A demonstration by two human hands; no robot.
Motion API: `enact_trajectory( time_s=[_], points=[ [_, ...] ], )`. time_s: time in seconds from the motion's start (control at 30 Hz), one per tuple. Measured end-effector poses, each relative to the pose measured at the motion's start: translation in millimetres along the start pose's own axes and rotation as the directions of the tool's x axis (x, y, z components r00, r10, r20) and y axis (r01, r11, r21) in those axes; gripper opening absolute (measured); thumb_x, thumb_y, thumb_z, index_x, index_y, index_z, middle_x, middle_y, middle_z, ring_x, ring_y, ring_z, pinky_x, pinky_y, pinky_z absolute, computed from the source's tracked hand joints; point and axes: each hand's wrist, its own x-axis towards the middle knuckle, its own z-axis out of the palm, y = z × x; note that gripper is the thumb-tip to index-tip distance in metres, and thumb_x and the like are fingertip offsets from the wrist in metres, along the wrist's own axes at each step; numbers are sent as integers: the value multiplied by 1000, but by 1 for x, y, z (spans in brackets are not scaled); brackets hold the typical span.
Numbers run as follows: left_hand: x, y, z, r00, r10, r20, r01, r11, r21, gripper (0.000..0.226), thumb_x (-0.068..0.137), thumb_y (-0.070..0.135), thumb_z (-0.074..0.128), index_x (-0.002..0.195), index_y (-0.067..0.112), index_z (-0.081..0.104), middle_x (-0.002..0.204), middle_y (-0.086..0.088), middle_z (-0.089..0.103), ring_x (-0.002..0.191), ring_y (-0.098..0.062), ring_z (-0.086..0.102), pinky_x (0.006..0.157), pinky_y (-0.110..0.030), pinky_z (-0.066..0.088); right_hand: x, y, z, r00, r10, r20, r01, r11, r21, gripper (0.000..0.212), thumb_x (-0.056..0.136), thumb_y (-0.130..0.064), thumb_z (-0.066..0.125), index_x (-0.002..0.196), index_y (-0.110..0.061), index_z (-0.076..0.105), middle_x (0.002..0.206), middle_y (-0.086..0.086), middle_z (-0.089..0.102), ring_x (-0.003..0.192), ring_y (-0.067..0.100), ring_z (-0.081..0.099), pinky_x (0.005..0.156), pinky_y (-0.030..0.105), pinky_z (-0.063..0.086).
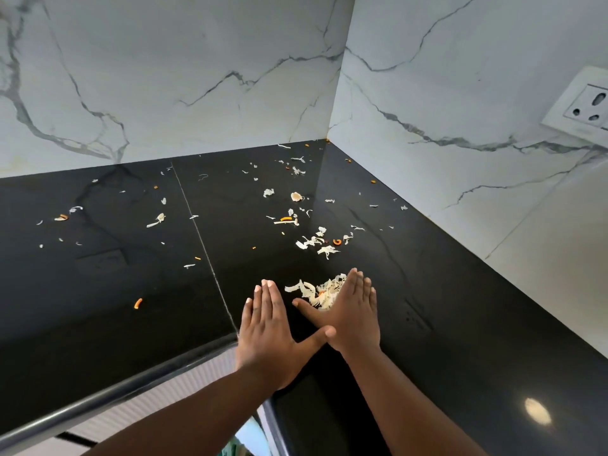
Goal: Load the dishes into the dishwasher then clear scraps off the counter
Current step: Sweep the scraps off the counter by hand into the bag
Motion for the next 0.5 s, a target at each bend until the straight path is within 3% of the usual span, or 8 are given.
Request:
enact_trajectory(
  time_s=[0.17, 0.27, 0.33, 0.43, 0.5],
  points=[
    [-4, -3, -6, 997, 58, 51, -53, 994, -93, 137, 47, 99, -7, 149, 8, -17, 159, -6, -18, 144, -15, -23, 117, -33, -14, -12, -5, -7, 985, 113, -132, -86, 977, 195, 124, 64, -79, 60, 152, -11, 7, 159, 11, 17, 146, 25, 14, 119, 39, 16],
    [-4, -18, -28, 964, 196, 177, -147, 955, -257, 137, 47, 99, 1, 151, 10, -12, 161, -4, -12, 142, -9, -21, 112, -27, -17, -38, -3, -5, 984, 115, -135, -107, 992, 63, 121, 65, -82, 52, 153, -10, 9, 160, 9, 16, 147, 23, 13, 120, 36, 14],
    [6, -56, -55, 944, 289, 158, -233, 924, -302, 137, 45, 100, 0, 153, 15, -5, 161, 0, -7, 138, -3, -22, 108, -23, -21, -43, -4, -1, 985, 118, -129, -122, 992, -24, 121, 64, -85, 45, 153, -11, 9, 160, 8, 14, 147, 22, 13, 120, 36, 13],
    [25, -145, -96, 946, 324, 14, -322, 944, -74, 124, 58, 96, -2, 153, 17, 0, 161, 2, -7, 139, -7, -24, 106, -22, -29, -39, -8, 1, 979, 169, -115, -176, 983, -53, 122, 64, -89, 40, 153, -13, 6, 161, 7, 10, 148, 22, 8, 119, 38, 12],
    [37, -214, -121, 964, 258, -65, -251, 962, 105, 123, 62, 95, -3, 153, 12, 4, 160, -3, -5, 142, -14, -21, 109, -25, -27, -32, -11, 1, 978, 188, -92, -197, 976, -96, 123, 64, -91, 37, 153, -13, 3, 161, 6, 6, 148, 20, 3, 119, 38, 9]
  ],
)
